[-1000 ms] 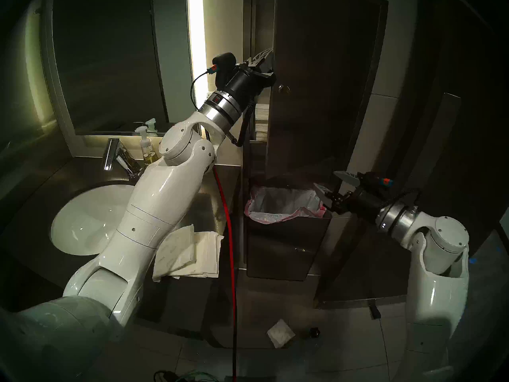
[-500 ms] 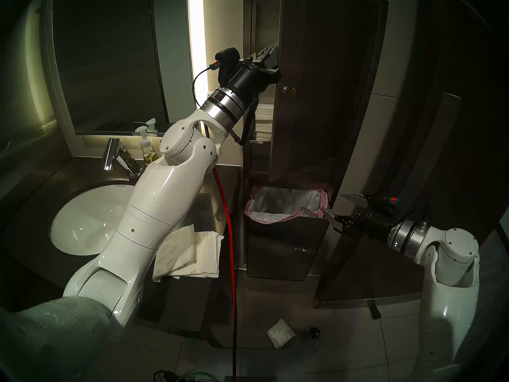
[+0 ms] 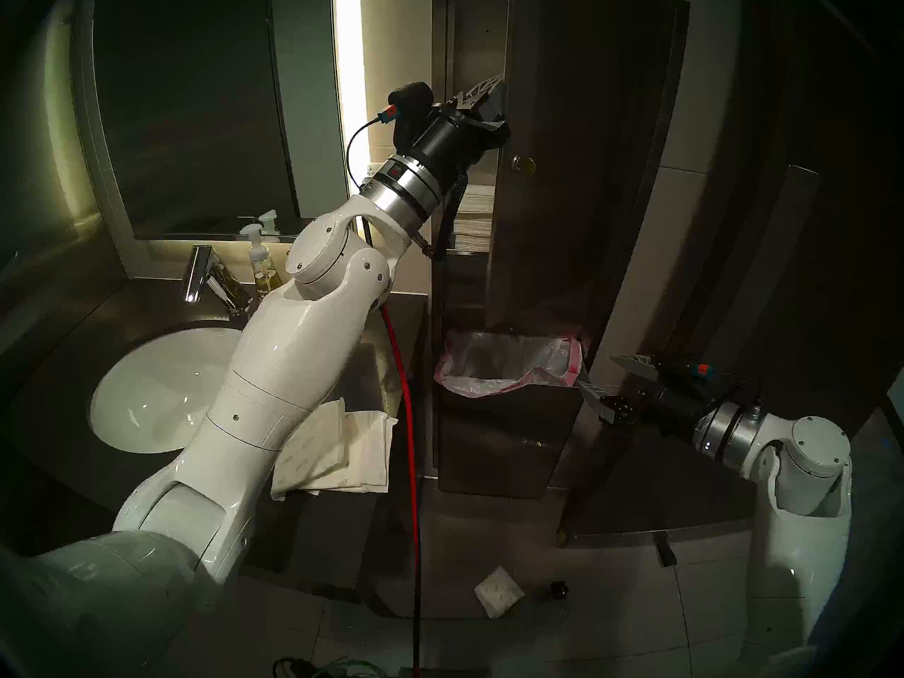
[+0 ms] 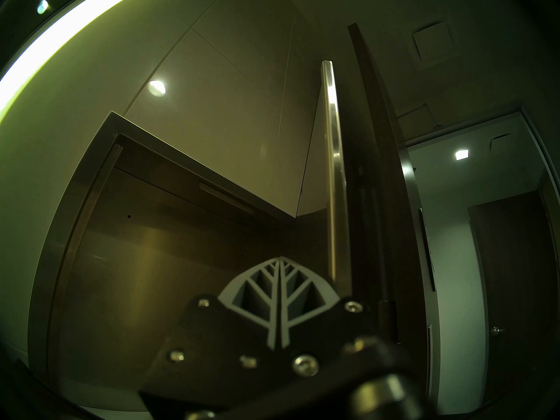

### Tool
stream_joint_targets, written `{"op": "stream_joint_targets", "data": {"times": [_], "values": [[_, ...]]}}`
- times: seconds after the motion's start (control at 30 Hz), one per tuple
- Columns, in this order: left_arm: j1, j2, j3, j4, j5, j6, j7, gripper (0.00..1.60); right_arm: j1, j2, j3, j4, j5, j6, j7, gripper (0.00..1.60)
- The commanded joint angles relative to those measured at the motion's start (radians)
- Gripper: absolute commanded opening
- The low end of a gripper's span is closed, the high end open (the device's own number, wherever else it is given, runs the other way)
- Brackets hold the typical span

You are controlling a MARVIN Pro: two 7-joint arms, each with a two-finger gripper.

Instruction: Twist key and open towel dispenser

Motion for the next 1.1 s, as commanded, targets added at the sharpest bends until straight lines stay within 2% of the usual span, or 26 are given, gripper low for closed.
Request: {"op": "stream_joint_targets", "data": {"times": [0.0,0.6,1.07], "values": [[-0.002,-0.006,0.017,-0.044,-0.004,0.02,0.001,0.0,0.011,-0.004,0.0,-0.007,0.005,-0.005,-0.003,1.6],[0.01,-0.009,0.039,-0.114,-0.019,0.056,0.002,0.0,0.014,-0.01,0.003,-0.007,0.0,-0.007,0.002,1.6],[-0.003,-0.038,0.059,-0.15,-0.026,0.069,-0.012,0.0,0.014,-0.01,0.003,-0.007,-0.001,-0.007,0.003,1.6]]}}
